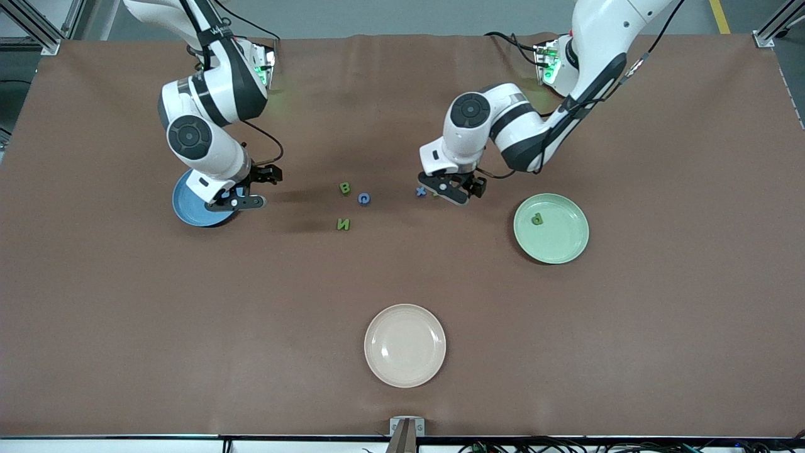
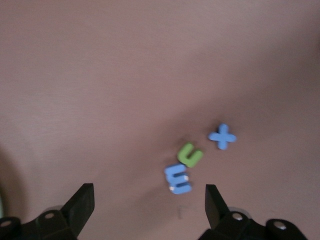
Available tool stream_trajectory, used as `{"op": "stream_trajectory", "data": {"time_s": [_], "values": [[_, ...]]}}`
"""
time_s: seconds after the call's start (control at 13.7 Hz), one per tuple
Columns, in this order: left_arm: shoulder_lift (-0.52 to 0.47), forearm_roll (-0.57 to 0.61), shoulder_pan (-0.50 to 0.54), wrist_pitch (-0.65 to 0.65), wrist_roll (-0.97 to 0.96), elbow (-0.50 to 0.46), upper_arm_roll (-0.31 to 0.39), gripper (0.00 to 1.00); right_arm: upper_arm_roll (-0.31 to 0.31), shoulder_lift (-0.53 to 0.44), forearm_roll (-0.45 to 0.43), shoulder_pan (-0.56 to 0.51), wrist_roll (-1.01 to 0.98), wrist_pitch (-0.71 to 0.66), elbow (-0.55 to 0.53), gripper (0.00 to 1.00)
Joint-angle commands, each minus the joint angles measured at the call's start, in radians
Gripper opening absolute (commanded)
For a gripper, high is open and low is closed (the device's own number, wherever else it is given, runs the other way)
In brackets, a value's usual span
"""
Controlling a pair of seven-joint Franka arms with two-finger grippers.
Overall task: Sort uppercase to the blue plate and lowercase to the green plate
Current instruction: 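Move the right gripper to green N while the left gripper nears blue E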
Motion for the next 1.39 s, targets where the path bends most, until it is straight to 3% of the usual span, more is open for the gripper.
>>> {"op": "stream_trajectory", "data": {"time_s": [0.0,0.15,0.51,0.66,0.8,1.02,1.32], "values": [[0.049,0.017,-0.026,0.032,0.019,0.015,0.004,0.97,-0.002,0.008,0.002,0.033,0.02,0.028,0.036,1.0],[0.075,0.018,-0.029,0.038,0.018,0.011,0.005,0.97,0.0,0.085,0.008,0.061,0.11,0.045,0.097,1.0],[0.109,0.058,-0.029,0.063,0.004,-0.003,0.01,0.96,0.002,0.26,0.022,0.167,0.235,0.281,0.157,1.0],[0.122,0.087,-0.033,0.074,-0.024,-0.003,0.023,0.95,0.008,0.307,0.117,0.197,0.238,0.355,0.177,1.0],[0.142,0.121,-0.04,0.096,-0.065,-0.003,0.042,0.93,0.006,0.376,0.151,0.226,0.245,0.393,0.224,1.0],[0.173,0.178,-0.042,0.133,-0.125,0.001,0.062,0.92,0.005,0.435,0.15,0.254,0.308,0.461,0.243,0.98],[0.182,0.181,-0.048,0.144,-0.137,-0.003,0.066,0.84,0.003,0.476,0.147,0.257,0.318,0.499,0.248,0.88]]}}
